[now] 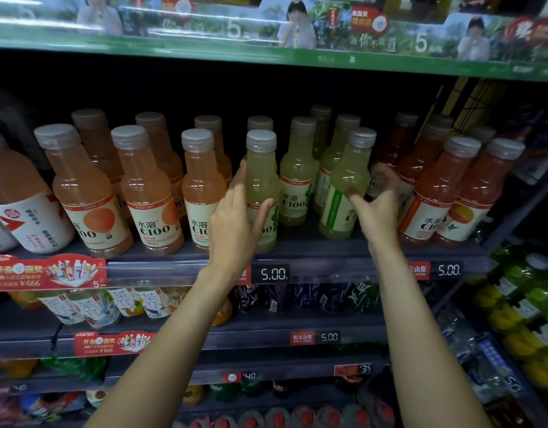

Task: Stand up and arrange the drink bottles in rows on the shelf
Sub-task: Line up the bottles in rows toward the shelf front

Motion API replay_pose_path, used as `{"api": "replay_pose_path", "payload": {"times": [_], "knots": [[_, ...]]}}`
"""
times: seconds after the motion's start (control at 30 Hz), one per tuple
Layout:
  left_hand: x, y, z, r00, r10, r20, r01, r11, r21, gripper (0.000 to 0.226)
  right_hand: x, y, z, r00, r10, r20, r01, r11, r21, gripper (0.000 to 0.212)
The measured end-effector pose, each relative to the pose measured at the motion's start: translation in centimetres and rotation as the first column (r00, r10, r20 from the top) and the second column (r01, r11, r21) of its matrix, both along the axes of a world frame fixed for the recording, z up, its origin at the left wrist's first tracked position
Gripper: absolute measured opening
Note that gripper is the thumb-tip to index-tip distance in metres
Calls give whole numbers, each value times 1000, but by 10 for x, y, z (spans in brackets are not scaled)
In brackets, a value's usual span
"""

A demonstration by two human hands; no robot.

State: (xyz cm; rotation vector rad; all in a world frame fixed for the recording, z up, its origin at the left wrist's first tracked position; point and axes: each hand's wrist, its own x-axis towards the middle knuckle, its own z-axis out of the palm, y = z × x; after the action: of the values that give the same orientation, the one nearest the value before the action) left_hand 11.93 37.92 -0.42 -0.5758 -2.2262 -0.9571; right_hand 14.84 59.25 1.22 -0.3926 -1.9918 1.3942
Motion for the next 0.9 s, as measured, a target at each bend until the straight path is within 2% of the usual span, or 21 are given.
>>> {"api": "replay_pose_path", "payload": {"times": [0.07, 0.17, 0.33, 0.63, 0.9], "knots": [[1, 1, 1, 1000, -6, 2, 6, 1000, 4, 74, -5, 8, 5, 985, 149, 87, -146, 989, -37, 74], [1, 0, 2, 1000, -15, 12, 15, 1000, 13, 74, -8, 9, 6, 975, 121, 188, -152, 974, 165, 77], [1, 0, 1, 1000, -16, 11, 16, 1000, 14, 73, 5, -13, 6, 993, 30, 111, -58, 964, 258, 77], [2, 2, 2, 1000, -2, 20, 2, 1000, 23, 73, 0, -58, -7, 992, -90, 85, 55, 937, 345, 85], [3, 2, 0, 998, -45, 41, 43, 997, 61, 68, 9, -56, -11, 995, 25, 101, -63, 918, 392, 86]]}}
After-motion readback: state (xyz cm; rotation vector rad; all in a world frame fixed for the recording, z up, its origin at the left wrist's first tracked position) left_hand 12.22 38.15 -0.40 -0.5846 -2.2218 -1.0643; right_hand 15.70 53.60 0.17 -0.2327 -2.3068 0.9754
